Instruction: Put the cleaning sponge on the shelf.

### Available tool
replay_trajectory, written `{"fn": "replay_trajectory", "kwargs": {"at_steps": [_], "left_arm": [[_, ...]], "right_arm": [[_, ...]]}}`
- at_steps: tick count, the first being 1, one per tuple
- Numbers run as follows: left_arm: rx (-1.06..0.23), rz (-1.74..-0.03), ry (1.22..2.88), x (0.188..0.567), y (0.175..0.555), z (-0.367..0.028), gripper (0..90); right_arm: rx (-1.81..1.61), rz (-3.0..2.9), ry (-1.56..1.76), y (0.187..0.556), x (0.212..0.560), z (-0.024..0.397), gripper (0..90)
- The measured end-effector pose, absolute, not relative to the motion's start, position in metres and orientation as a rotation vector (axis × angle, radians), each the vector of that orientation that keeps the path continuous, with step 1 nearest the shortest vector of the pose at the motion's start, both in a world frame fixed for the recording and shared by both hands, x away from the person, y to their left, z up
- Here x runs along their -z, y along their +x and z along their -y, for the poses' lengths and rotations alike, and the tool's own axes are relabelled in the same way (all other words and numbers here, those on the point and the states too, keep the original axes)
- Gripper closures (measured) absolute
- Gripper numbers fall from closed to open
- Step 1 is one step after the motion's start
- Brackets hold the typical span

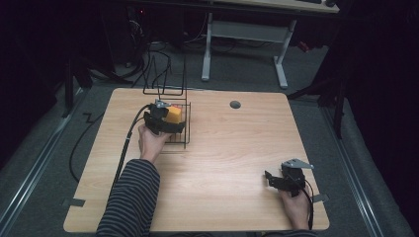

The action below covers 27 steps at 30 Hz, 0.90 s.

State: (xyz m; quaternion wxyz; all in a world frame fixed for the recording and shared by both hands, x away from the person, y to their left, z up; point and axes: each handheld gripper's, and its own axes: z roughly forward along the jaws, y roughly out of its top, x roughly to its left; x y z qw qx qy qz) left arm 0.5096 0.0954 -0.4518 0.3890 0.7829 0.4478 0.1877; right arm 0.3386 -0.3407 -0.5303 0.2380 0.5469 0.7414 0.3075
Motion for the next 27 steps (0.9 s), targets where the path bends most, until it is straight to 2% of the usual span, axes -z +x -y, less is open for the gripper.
{"fn": "replay_trajectory", "kwargs": {"at_steps": [27], "left_arm": [[-0.494, -1.065, 1.955, 0.436, 0.461, -0.118, 2.7]], "right_arm": [[-0.842, -2.03, 1.496, 0.339, 0.53, 0.341, 25.7]]}}
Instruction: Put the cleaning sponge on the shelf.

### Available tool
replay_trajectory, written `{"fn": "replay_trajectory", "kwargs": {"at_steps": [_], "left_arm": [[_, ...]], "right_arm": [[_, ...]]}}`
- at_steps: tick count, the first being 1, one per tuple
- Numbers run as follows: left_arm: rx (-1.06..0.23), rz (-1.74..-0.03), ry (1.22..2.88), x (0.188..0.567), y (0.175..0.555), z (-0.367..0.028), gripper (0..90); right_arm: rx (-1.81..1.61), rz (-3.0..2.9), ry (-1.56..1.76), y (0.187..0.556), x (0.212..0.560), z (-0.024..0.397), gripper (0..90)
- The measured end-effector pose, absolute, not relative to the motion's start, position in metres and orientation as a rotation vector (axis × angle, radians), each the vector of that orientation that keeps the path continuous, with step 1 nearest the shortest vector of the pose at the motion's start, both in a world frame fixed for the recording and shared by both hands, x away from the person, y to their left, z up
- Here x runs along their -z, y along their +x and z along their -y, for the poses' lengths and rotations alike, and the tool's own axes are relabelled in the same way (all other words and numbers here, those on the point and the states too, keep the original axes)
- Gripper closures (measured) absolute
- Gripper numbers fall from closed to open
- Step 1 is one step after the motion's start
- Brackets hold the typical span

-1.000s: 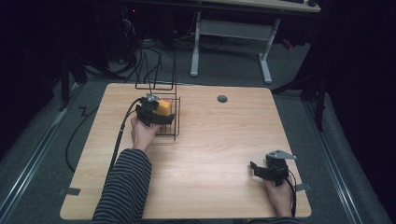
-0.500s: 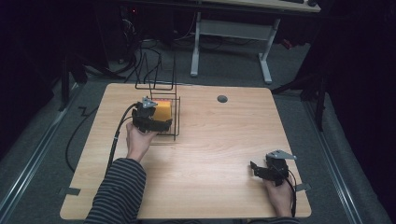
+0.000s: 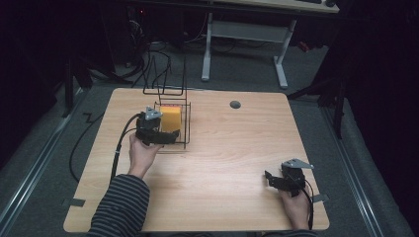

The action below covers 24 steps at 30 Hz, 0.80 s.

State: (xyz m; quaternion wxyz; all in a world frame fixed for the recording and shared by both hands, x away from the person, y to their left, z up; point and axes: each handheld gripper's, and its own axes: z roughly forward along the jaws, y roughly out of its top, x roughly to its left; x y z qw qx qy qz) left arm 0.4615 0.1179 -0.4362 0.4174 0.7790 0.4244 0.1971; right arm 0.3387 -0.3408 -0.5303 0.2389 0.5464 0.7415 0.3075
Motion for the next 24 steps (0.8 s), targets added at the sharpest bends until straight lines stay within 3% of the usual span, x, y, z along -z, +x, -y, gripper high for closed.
{"fn": "replay_trajectory", "kwargs": {"at_steps": [24], "left_arm": [[-0.51, -1.066, 1.893, 0.424, 0.437, -0.145, 5.2]], "right_arm": [[-0.842, -2.031, 1.497, 0.339, 0.53, 0.341, 25.8]]}}
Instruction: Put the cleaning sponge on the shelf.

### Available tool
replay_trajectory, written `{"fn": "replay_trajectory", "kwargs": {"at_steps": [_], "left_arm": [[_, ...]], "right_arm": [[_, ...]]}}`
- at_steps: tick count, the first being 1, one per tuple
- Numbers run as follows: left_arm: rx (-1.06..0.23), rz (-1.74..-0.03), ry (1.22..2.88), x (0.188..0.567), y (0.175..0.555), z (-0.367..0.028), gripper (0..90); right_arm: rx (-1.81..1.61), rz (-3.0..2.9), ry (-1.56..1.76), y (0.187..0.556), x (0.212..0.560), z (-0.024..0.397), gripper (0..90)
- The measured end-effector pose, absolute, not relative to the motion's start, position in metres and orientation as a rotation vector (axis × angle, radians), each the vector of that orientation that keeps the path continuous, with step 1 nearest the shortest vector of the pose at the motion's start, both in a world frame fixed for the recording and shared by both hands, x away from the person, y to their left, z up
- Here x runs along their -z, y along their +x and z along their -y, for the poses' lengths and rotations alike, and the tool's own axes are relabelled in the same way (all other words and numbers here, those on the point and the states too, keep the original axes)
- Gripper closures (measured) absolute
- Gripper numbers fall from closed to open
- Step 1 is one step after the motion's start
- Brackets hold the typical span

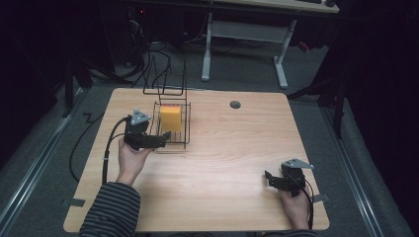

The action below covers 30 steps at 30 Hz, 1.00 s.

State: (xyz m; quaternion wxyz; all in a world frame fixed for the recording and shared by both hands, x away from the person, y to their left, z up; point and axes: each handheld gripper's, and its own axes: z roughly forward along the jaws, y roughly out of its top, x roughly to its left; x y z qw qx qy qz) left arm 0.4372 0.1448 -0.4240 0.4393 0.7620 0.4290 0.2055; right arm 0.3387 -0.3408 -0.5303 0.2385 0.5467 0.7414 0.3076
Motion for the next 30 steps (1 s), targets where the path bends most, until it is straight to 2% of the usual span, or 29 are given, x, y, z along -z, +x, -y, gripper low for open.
{"fn": "replay_trajectory", "kwargs": {"at_steps": [30], "left_arm": [[-0.526, -1.091, 1.82, 0.423, 0.407, -0.175, 6.8]], "right_arm": [[-0.843, -2.031, 1.497, 0.339, 0.53, 0.341, 25.8]]}}
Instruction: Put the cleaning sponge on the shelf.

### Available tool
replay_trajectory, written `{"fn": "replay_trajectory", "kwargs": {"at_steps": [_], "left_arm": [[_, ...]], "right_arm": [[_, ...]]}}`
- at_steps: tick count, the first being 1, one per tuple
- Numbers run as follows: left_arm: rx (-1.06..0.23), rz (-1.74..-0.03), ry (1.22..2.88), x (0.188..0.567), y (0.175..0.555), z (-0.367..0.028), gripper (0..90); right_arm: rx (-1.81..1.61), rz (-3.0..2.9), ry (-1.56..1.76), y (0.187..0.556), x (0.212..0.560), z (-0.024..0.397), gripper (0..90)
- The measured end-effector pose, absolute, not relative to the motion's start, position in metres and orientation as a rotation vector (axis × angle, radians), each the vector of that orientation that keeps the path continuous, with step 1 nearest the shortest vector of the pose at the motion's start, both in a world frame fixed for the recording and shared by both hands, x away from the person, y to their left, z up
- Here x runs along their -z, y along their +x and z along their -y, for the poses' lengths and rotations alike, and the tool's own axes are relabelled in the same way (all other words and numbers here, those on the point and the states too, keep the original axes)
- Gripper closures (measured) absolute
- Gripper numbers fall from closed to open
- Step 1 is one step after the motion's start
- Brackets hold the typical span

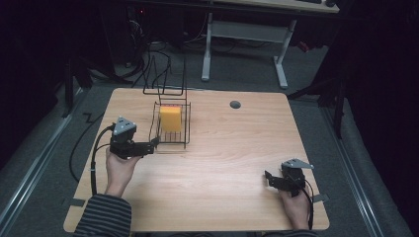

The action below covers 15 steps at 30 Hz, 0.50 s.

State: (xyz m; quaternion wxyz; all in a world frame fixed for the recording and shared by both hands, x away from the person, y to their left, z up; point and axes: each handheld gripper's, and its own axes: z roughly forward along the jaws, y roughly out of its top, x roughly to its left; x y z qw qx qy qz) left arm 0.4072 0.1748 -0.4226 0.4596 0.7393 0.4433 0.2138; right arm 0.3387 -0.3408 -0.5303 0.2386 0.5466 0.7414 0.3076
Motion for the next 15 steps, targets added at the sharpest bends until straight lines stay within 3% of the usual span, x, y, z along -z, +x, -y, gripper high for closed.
{"fn": "replay_trajectory", "kwargs": {"at_steps": [15], "left_arm": [[-0.525, -1.111, 1.794, 0.428, 0.395, -0.19, 8.4]], "right_arm": [[-0.842, -2.03, 1.498, 0.339, 0.53, 0.341, 25.7]]}}
